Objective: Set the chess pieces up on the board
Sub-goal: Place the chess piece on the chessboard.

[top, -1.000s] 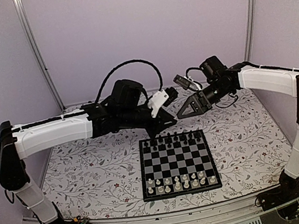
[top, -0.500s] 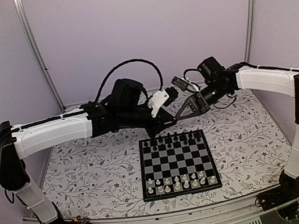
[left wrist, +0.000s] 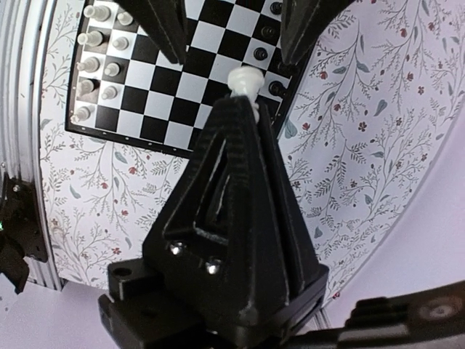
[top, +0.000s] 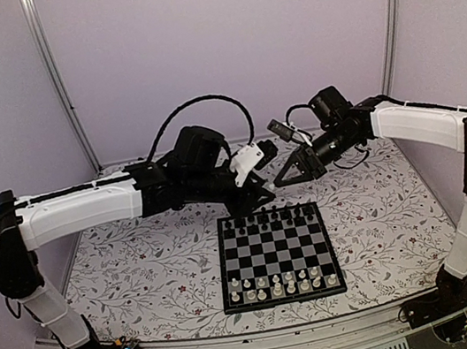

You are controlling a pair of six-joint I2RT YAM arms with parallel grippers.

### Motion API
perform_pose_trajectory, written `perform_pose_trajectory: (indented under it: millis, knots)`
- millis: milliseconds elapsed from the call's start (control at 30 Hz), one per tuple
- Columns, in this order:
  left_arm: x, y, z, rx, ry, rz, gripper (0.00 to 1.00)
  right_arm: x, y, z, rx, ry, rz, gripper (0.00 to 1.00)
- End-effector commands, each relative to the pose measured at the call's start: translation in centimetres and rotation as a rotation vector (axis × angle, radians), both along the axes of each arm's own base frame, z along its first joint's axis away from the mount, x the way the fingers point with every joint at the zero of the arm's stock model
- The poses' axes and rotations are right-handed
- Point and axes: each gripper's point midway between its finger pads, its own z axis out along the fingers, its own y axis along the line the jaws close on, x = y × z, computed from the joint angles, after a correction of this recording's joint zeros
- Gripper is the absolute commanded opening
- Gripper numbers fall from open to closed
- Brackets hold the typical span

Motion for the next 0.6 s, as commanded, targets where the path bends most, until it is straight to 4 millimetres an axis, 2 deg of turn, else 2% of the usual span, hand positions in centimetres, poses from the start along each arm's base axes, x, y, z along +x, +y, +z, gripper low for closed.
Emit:
perform_pose_trajectory:
  millis: [0,100,133,167,267,333,467,567]
  knots:
    - [-0.1,1.7,4.3,-0.044,-0.109,0.052,0.5,0.4,-1.9,1.0,-0.066,-0.174,-0.05,0.0]
    - [0.8,2.3,6.4,-0.081,-0.146,0.115,0.63,0.1,-3.5,-0.8,-0.154,-0.241,-0.07,0.0]
    - [1.5,2.6,7.0,-0.095,-0.16,0.165,0.7,0.1,-4.1,-1.5,-0.185,-0.264,-0.075,0.0]
    - [3.0,3.4,7.7,-0.103,-0.19,0.264,0.79,-0.2,-4.6,-2.0,-0.21,-0.291,-0.075,0.0]
    - [6.5,5.8,9.0,-0.075,-0.291,0.499,0.86,-0.8,-6.3,-4.3,-0.287,-0.322,-0.089,0.0]
    - [8.4,7.7,9.7,-0.067,-0.351,0.645,0.98,-1.4,-7.4,-5.2,-0.331,-0.353,-0.094,0.0]
    - [9.5,10.2,9.8,-0.131,-0.305,0.743,0.99,-2.0,-9.6,-7.4,-0.432,-0.422,-0.106,0.0]
    - [9.0,10.9,8.2,-0.152,-0.253,0.694,0.99,-2.6,-10.7,-8.9,-0.479,-0.455,-0.094,0.0]
